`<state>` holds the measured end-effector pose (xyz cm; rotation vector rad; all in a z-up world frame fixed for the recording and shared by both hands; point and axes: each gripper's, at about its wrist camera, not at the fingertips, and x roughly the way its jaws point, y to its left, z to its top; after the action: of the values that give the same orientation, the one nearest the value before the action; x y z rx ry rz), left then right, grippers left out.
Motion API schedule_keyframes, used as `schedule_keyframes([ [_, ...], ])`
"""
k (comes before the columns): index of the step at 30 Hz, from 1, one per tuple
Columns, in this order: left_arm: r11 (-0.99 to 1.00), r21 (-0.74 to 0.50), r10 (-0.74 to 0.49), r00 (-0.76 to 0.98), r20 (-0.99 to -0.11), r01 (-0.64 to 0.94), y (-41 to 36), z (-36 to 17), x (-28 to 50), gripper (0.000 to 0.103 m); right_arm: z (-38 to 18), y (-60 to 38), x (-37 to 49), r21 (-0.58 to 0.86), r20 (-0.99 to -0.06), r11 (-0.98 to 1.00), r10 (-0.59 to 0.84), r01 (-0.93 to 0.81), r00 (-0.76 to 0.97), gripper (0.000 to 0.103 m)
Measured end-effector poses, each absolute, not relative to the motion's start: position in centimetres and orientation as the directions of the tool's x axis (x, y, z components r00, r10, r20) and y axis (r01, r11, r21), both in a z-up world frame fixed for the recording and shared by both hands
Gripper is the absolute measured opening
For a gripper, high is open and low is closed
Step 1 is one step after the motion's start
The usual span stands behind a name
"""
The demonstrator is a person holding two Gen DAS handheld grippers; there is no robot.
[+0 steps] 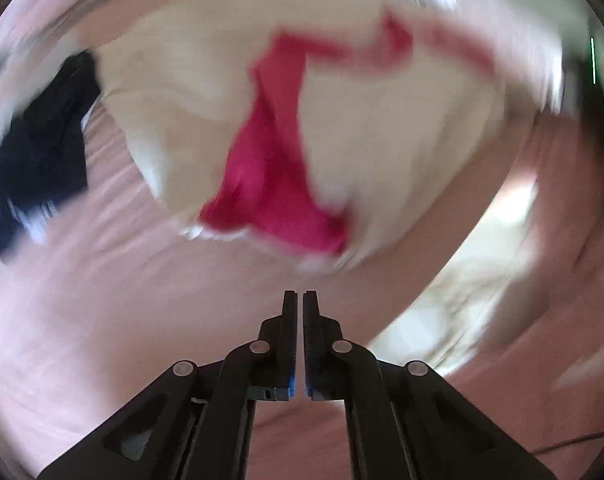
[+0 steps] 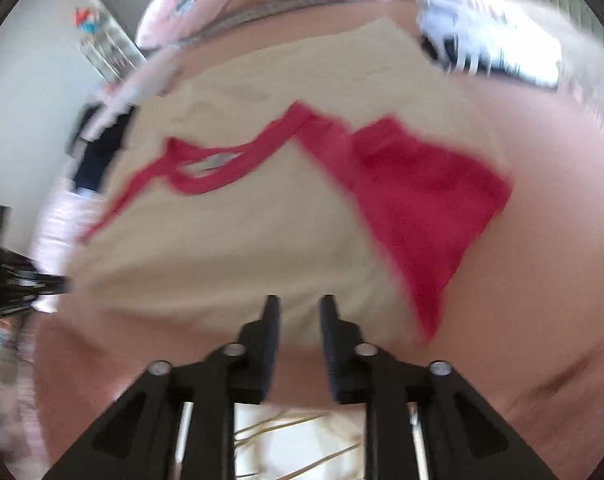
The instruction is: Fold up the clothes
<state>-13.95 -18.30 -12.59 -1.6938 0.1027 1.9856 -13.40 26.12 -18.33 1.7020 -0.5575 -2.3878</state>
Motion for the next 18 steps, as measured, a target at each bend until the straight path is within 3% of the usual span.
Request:
schedule_keyframes([
  [2,-0.845,-0.479,0.505,-0.06,-0.861,-0.238,-19.0,-13.4,-13.7,0.026,-18.6,26.7,-12.1,0.464,-0.854,-0.875,-0.403,-0.134,-0.329,0.029],
  [4,-0.799,-0.593,0.6,-0.087,-0.795,-0.097,-19.1,-15.2,-12.9,0.062,-18.8,27.3,-10.8,0.537,-0.824,-0.824,-0.467,-0.182,-0.32,0.029],
  [8,-0.698,-0.702,0.672,-0.209,-0.71,0.143,-18.8,-19.0,-12.1,0.062,-19.4,28.5,-10.3,0.624,-0.768,-0.741,-0.521,-0.25,-0.373,0.029],
  [11,-0.604,-0.761,0.675,-0.356,-0.646,0.237,-18.8,-20.6,-11.0,0.06,-19.9,29.4,-10.5,0.674,-0.726,-0.68,-0.536,-0.289,-0.43,0.049],
  [13,-0.597,-0.761,0.645,-0.411,-0.644,0.255,-18.0,-21.1,-10.4,0.031,-20.3,30.0,-10.6,0.705,-0.697,-0.637,-0.543,-0.311,-0.468,0.053],
  [15,-0.59,-0.764,0.624,-0.453,-0.637,0.262,-17.7,-21.6,-10.1,0.029,-20.6,30.6,-10.8,0.735,-0.667,-0.591,-0.547,-0.331,-0.506,0.052],
  [17,-0.585,-0.767,0.611,-0.479,-0.631,0.264,-17.3,-21.8,-9.8,0.027,-21.0,31.2,-10.9,0.764,-0.637,-0.543,-0.547,-0.348,-0.543,0.036],
  [18,-0.617,-0.748,0.603,-0.465,-0.648,0.243,-17.5,-21.4,-10.3,0.024,-20.5,30.3,-11.2,0.712,-0.682,-0.624,-0.508,-0.322,-0.525,0.016],
])
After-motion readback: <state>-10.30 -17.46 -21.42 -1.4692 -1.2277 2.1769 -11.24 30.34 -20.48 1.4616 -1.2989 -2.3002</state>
